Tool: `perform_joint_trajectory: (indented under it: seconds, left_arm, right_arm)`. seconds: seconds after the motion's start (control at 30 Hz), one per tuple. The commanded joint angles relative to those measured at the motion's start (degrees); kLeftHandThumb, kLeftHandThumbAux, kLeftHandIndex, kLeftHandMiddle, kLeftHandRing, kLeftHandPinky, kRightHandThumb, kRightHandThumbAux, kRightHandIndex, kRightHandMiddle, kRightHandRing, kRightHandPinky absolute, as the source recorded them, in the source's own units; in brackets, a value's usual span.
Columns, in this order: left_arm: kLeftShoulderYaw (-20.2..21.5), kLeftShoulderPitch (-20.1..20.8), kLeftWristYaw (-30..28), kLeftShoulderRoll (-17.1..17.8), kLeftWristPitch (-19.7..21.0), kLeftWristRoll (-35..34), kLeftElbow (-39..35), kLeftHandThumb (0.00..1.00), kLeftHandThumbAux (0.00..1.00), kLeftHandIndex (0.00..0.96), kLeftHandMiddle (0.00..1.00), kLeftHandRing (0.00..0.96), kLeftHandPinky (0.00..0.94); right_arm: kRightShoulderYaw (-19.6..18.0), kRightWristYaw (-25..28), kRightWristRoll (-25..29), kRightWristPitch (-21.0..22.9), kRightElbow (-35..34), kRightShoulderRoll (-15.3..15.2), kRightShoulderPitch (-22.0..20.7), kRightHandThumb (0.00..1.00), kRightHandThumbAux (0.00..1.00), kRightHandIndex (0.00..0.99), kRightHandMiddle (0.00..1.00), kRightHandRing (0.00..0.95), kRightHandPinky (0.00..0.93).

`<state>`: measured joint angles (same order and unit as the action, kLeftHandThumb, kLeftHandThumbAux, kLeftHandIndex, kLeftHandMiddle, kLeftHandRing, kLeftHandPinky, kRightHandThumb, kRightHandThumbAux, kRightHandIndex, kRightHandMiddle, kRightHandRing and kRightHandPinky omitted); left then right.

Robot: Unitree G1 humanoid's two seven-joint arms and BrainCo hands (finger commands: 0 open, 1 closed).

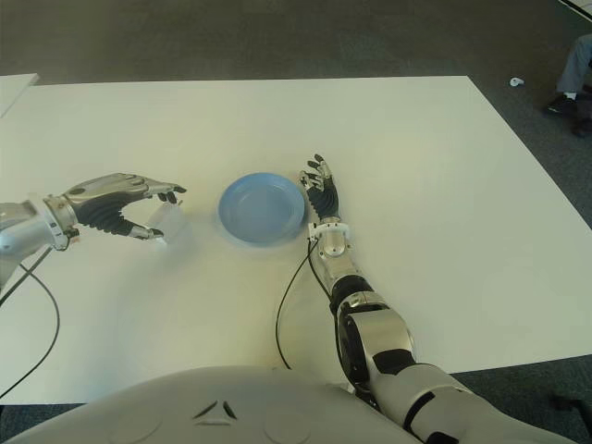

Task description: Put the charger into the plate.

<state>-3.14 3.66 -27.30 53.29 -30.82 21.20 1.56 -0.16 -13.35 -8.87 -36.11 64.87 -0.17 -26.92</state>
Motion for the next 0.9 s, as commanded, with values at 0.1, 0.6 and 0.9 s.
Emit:
perform_joint_trajectory:
  seconds: [0.1,0.6,0.9]
  left_arm:
    - [-0.86,2.22,7.79,-4.19,-4.14,4.35,6.70,0.017,0.636,0.146,0.305,0.343,0.376]
    - [-5.64,13.93,40.84,-6.52,-19.98,23.83,31.10,0.370,0.307,0.007,0.012,0.011,0.008]
    - [-11.70,20.40,54.16,-4.57,-19.85,33.99,37.86,0.411,0.160,0.000,0.000,0.000,0.000]
  right_arm:
    - [-0.07,-0.20,0.09,5.61,5.42,0.32,7.12,0.000,0.477,0.000,0.196,0.275,0.301]
    - [0.12,-0.62,-0.16,5.22,5.41,0.16,7.21,0.000,0.494,0.000,0.192,0.276,0.305]
    - [0.38,-0.62,-0.35,4.63,5.24,-0.08,7.45,0.000,0.485,0.000,0.191,0.280,0.316]
